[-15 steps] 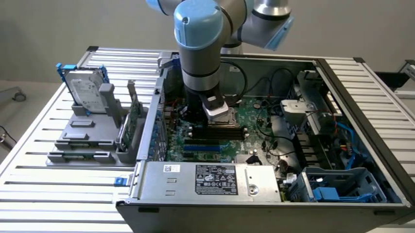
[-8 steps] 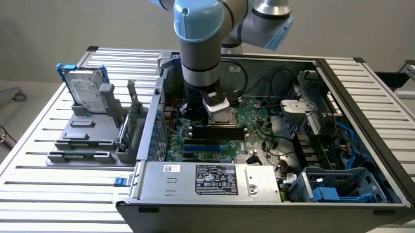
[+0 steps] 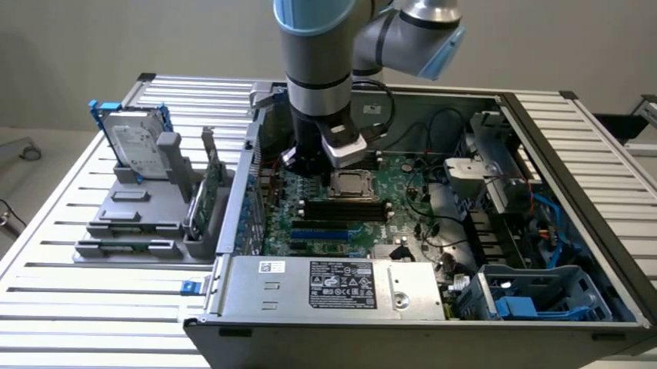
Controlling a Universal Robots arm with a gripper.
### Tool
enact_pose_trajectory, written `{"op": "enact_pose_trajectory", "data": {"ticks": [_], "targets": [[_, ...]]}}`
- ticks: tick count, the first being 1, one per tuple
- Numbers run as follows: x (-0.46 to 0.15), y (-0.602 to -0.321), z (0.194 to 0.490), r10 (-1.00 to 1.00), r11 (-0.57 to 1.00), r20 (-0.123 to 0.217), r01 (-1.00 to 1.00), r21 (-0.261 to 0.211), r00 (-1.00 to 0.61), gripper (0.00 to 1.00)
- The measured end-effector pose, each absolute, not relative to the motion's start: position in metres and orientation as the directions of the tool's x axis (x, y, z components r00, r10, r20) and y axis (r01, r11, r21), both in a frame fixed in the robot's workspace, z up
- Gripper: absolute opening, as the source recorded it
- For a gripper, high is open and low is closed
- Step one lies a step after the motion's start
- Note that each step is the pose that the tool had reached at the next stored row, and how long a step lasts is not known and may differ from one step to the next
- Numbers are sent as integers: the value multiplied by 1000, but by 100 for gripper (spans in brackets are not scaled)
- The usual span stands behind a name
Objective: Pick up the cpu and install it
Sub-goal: 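Install the first cpu locking lever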
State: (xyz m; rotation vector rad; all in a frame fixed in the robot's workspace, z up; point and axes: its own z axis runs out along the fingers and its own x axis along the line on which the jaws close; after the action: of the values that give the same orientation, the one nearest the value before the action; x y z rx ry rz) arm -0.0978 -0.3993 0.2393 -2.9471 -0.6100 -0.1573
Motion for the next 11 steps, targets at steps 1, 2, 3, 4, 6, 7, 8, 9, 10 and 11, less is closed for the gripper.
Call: {"op": "enact_pose_trajectory", "data": {"ticks": [1,2,3,4,6,7,8,9,10,11], "targets": [[-98,-399,244,388,-910,128,401,-104,913,11],[-98,-399,248,388,-910,128,401,-104,913,11],[-98,-399,253,388,-910,128,401,-104,913,11],[-97,-398,258,388,-910,128,401,-104,913,11],[-97,-398,267,387,-910,127,401,-104,913,11],[-97,-397,269,388,-910,128,402,-104,913,11],[-97,-397,270,392,-908,128,406,-104,911,11],[-97,-396,270,400,-905,128,414,-104,907,11],[-97,-396,271,412,-899,128,425,-104,902,11],[-97,-396,271,427,-892,128,440,-104,895,11]]}}
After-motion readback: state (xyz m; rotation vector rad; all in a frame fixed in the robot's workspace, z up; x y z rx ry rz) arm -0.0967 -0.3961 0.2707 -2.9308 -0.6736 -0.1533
